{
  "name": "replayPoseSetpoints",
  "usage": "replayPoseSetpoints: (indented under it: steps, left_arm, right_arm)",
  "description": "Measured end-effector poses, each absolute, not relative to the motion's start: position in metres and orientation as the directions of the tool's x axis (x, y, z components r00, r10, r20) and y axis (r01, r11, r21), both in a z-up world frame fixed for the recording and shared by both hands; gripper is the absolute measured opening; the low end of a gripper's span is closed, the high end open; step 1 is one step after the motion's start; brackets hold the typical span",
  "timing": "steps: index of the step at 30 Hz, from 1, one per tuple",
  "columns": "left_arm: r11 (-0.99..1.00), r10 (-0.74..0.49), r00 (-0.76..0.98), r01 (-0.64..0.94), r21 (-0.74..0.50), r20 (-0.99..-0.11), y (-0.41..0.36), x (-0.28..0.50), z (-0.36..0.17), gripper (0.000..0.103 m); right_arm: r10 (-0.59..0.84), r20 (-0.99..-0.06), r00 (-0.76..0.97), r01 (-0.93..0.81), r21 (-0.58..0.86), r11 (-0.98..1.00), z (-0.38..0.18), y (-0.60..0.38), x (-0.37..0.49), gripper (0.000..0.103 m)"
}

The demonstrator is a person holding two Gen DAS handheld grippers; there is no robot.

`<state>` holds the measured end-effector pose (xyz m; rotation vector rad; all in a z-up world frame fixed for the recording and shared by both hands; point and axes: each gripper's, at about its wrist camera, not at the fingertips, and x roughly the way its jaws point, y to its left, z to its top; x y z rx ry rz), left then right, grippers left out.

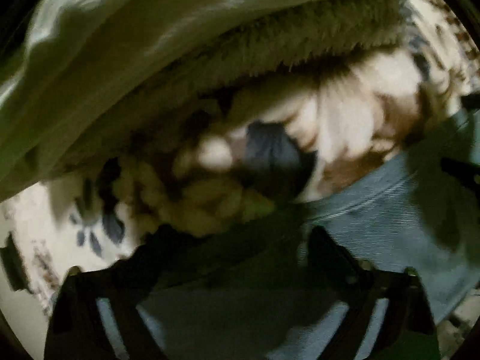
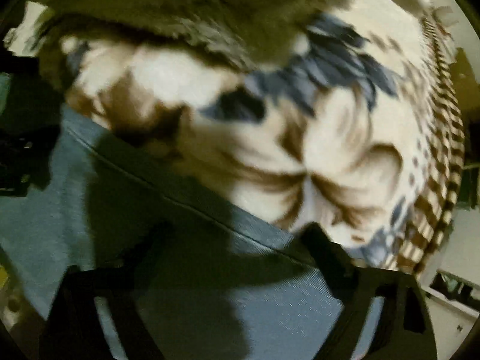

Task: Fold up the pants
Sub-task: 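Lower both grippers onto the jeans leg hems and grasp them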

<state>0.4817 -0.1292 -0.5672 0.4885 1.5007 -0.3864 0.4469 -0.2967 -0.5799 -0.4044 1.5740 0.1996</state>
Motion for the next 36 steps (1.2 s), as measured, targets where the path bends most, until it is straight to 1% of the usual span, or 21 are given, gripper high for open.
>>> replayPoseSetpoints:
  steps: [1,2,3,4,5,8,12,20,21,23,26,28,32,36]
  left_arm:
    - [0.835,0.032,0.035,0.548,0.046,-0.999,-0.129,0.481,-0.563,0.059]
    - [0.823,0.019,0.044,0.566,0.041,-0.999,-0.13,0.479,-0.557,0.041]
    - [0.817,0.014,0.068,0.574,0.051,-0.998,-0.129,0.477,-0.548,0.03]
    - [0.811,0.029,0.107,0.579,0.086,-0.994,-0.128,0.476,-0.54,0.007]
    - [0.809,0.038,0.132,0.577,0.108,-0.991,-0.124,0.476,-0.532,0.006]
    - [0.836,0.009,0.126,0.544,0.077,-0.992,-0.11,0.482,-0.515,0.005]
    - [0.848,-0.008,0.184,0.522,0.09,-0.983,-0.095,0.475,-0.477,0.003]
    - [0.895,-0.07,0.243,0.444,0.047,-0.967,-0.05,0.432,-0.399,0.001]
    - [0.897,-0.071,0.249,0.439,0.047,-0.966,-0.057,0.414,-0.405,0.001]
    - [0.91,-0.082,0.249,0.413,0.029,-0.965,-0.062,0.384,-0.399,0.001]
    - [0.937,-0.091,0.221,0.35,-0.008,-0.971,-0.092,0.342,-0.417,0.001]
    - [0.952,-0.096,0.194,0.304,-0.033,-0.976,-0.086,0.322,-0.421,0.001]
    - [0.968,-0.101,0.106,0.241,-0.073,-0.989,-0.081,0.266,-0.441,0.001]
    - [0.974,-0.121,0.021,0.193,-0.115,-0.992,-0.074,0.221,-0.477,0.001]
  right_arm:
    - [-0.12,-0.993,-0.008,-0.37,-0.108,0.923,-0.58,-0.295,0.45,0.056]
    - [-0.112,-0.994,-0.015,-0.37,-0.099,0.924,-0.581,-0.291,0.45,0.044]
    - [-0.105,-0.994,-0.01,-0.375,-0.094,0.922,-0.582,-0.287,0.45,0.039]
    - [-0.1,-0.995,-0.001,-0.375,-0.092,0.922,-0.582,-0.285,0.449,0.028]
    - [-0.096,-0.995,0.019,-0.37,-0.096,0.924,-0.581,-0.283,0.446,0.019]
    - [-0.08,-0.995,0.063,-0.317,-0.096,0.943,-0.571,-0.286,0.44,0.008]
    - [-0.066,-0.991,0.119,-0.273,-0.096,0.957,-0.546,-0.289,0.417,0.007]
    - [0.001,-0.981,0.193,-0.221,-0.043,0.974,-0.487,-0.302,0.366,0.007]
    - [0.006,-0.981,0.192,-0.222,-0.037,0.974,-0.481,-0.301,0.358,0.007]
    - [0.022,-0.983,0.181,-0.212,-0.017,0.977,-0.472,-0.3,0.346,0.007]
    - [0.032,-0.986,0.164,-0.22,-0.005,0.976,-0.464,-0.286,0.307,0.007]
    - [0.042,-0.989,0.14,-0.22,0.01,0.975,-0.462,-0.284,0.279,0.007]
    - [0.02,-0.995,0.097,-0.233,-0.003,0.972,-0.476,-0.28,0.227,0.007]
    - [-0.033,-0.998,0.058,-0.245,-0.047,0.968,-0.51,-0.273,0.178,0.007]
